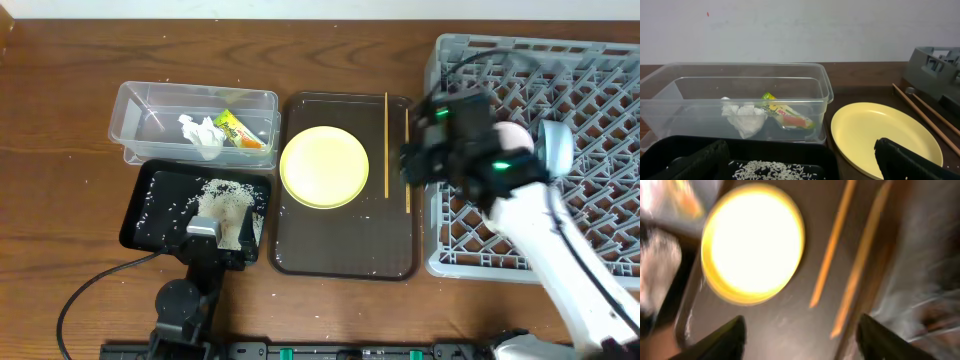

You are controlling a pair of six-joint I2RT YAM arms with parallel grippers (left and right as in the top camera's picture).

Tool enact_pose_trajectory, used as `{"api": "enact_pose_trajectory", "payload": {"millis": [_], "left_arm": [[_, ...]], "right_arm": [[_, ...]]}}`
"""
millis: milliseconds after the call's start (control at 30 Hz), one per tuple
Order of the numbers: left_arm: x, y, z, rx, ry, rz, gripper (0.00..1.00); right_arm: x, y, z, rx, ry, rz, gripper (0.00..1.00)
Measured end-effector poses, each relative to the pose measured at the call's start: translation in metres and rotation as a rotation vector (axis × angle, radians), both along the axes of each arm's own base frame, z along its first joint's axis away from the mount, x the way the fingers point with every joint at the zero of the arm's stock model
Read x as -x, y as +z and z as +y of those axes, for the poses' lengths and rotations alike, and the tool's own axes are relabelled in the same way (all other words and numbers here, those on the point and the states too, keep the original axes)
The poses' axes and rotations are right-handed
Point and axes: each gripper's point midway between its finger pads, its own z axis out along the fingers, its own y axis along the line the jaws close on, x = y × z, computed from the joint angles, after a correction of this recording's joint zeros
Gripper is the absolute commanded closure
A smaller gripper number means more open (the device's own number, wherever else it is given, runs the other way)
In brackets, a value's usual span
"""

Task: Sort waste into correct bins and load items into the dishwasher rack
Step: 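Pick one wooden chopstick with the right gripper and drop it in the rack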

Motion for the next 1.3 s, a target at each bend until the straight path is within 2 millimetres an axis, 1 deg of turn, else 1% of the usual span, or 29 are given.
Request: {"api": "enact_pose_trajectory", "payload": {"millis": [33,67,133,233,267,333,367,400,467,633,767,800,867,1000,1033,1100,1167,1200,1300], "left_arm": [[0.0,0.0,0.0,0.0,0.0,0.0,0.05],[0.0,0.0,0.0,0.0,0.0,0.0,0.05],[0.0,0.0,0.0,0.0,0.0,0.0,0.05],[0.0,0.0,0.0,0.0,0.0,0.0,0.05],[0.0,0.0,0.0,0.0,0.0,0.0,0.05],[0.0,0.0,0.0,0.0,0.0,0.0,0.05],[0.0,0.0,0.0,0.0,0.0,0.0,0.05],[0.0,0.0,0.0,0.0,0.0,0.0,0.05],[0.0,0.0,0.0,0.0,0.0,0.0,0.05],[0.0,0.0,0.0,0.0,0.0,0.0,0.05],[0.0,0.0,0.0,0.0,0.0,0.0,0.05],[0.0,0.0,0.0,0.0,0.0,0.0,0.05],[0.0,0.0,0.0,0.0,0.0,0.0,0.05],[0.0,0.0,0.0,0.0,0.0,0.0,0.05],[0.0,0.0,0.0,0.0,0.0,0.0,0.05],[0.0,0.0,0.0,0.0,0.0,0.0,0.05],[0.0,0.0,0.0,0.0,0.0,0.0,0.05],[0.0,0.0,0.0,0.0,0.0,0.0,0.05],[0.0,0.0,0.0,0.0,0.0,0.0,0.05]], "right_arm": [[0.008,-0.013,0.01,0.005,0.023,0.044,0.43],[0.012,-0.022,0.017,0.008,0.038,0.07,0.46],[0.013,-0.032,0.033,-0.007,0.062,0.081,0.46],[0.008,-0.03,0.055,-0.042,0.084,0.04,0.46],[0.006,-0.029,0.06,-0.049,0.086,0.029,0.48],[0.005,-0.034,0.067,-0.037,0.087,0.018,0.6],[0.004,-0.04,0.067,-0.017,0.063,0.026,0.65],[0.003,-0.046,0.065,0.004,0.039,0.035,0.68],[-0.003,-0.065,0.054,0.063,-0.037,0.06,0.72],[-0.019,-0.113,0.036,0.183,-0.162,0.093,0.68],[-0.02,-0.143,0.027,0.247,-0.205,0.127,0.67],[-0.021,-0.147,0.024,0.263,-0.218,0.125,0.67],[-0.022,-0.152,0.022,0.274,-0.232,0.131,0.67],[-0.023,-0.152,0.022,0.275,-0.244,0.129,0.64],[-0.023,-0.151,0.022,0.275,-0.243,0.13,0.66],[-0.022,-0.15,0.023,0.272,-0.236,0.132,0.79],[-0.021,-0.146,0.023,0.267,-0.226,0.132,0.86],[-0.022,-0.142,0.024,0.258,-0.225,0.125,0.88],[-0.025,-0.122,0.027,0.226,-0.225,0.088,0.87]]}}
